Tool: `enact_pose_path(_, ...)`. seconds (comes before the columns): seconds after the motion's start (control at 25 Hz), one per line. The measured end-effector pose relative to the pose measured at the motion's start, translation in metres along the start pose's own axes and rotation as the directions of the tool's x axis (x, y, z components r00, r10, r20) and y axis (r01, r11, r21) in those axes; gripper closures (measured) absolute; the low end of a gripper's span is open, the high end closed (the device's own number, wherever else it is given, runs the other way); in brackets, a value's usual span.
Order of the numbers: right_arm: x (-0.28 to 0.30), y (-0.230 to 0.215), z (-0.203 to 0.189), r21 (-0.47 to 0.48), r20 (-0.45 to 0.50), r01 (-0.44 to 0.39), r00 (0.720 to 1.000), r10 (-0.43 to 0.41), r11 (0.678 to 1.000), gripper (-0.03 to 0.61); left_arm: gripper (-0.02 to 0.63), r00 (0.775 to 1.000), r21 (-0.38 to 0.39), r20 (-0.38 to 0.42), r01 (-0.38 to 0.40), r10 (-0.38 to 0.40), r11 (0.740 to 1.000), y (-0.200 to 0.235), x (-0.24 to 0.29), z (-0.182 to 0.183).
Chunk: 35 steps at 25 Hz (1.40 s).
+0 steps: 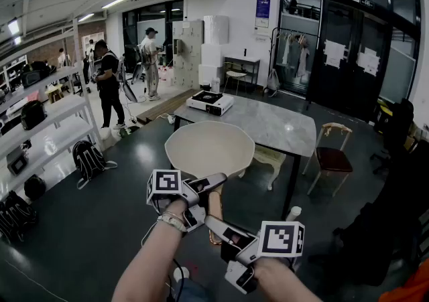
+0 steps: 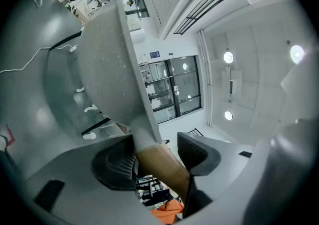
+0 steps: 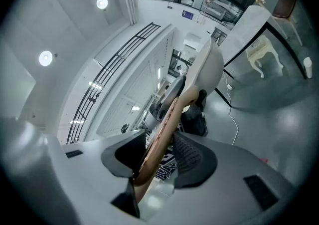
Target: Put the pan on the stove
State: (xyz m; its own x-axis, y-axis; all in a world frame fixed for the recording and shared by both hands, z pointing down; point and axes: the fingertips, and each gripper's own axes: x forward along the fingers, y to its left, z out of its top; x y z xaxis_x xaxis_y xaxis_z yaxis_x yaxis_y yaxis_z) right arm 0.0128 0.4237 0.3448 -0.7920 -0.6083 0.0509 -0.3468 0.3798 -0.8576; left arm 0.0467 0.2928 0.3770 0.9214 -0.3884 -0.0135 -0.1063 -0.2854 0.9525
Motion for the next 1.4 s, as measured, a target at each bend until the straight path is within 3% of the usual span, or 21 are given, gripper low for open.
enact_pose_path(0.56, 0.021, -0.019, 0.023, 0.026, 0.019, 0.011, 1.000, -0.011, 1.000, 0.394, 0.351, 1.000, -0.002, -0.008, -0.006, 0.006, 1.000, 0.015, 0.016, 0.030)
enact_pose_path(1.4, 0.169, -0.066, 0.133, 0.085, 0.091, 0.070, 0.993, -0.077, 0.994, 0.393, 0.350, 0.995, -0.037, -0.096, 0.011, -0.015, 0.999, 0.065, 0.056, 0.202)
